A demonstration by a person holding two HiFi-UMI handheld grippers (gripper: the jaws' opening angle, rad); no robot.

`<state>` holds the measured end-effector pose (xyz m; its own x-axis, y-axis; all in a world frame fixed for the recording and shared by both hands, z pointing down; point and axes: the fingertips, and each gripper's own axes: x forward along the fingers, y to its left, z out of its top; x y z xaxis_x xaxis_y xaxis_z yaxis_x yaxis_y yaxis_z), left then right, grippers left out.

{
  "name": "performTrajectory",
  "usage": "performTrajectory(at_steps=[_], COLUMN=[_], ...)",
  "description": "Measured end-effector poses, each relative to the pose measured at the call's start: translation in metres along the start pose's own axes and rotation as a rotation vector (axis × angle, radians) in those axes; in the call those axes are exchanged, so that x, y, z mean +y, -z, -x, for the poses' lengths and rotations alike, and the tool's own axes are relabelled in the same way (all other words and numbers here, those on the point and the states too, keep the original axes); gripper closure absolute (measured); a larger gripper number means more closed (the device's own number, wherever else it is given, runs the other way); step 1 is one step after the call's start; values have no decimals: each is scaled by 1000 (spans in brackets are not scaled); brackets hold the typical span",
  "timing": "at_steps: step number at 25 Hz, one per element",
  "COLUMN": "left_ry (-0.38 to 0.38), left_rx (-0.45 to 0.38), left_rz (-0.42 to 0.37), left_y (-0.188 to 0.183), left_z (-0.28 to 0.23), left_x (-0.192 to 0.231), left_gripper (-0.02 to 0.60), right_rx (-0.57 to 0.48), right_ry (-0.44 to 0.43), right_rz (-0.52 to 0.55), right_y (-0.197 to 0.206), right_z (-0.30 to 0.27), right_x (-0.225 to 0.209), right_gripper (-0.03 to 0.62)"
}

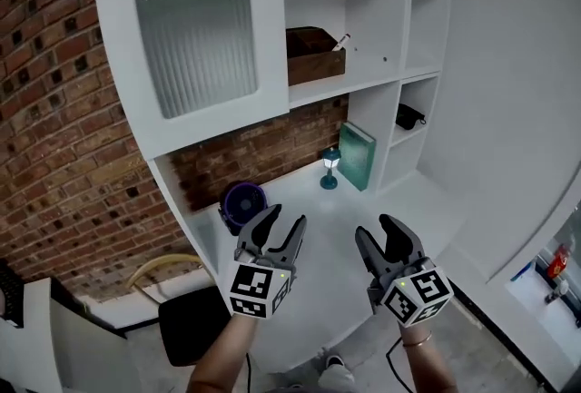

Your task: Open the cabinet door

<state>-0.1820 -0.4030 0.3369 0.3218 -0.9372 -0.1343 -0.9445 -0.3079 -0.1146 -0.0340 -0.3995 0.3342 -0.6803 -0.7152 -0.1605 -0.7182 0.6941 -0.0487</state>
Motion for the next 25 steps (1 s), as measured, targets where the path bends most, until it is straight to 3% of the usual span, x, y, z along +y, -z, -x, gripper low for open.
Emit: performTrajectory(at_steps=[6, 13, 19, 25], left_ry=[-145, -265, -338, -369], left_rx=[-39, -87, -144, -187], left_rz=[-73, -133, -248, -308], left_y=[-34, -81, -141, -190], left_z=[-33, -47, -50, -67], left_x=[27, 52, 66, 73], left_gripper=[399, 410, 414, 423], right_rx=[-58, -142, -220, -267], right_ry=[-187, -358, -459, -520], right_rz=[29, 50, 88, 107], right_y=[-33, -79, -119, -150], right_z=[-66, -120, -149, -179], right_x=[-18, -7, 12, 27], right_gripper=[378, 378, 379, 382])
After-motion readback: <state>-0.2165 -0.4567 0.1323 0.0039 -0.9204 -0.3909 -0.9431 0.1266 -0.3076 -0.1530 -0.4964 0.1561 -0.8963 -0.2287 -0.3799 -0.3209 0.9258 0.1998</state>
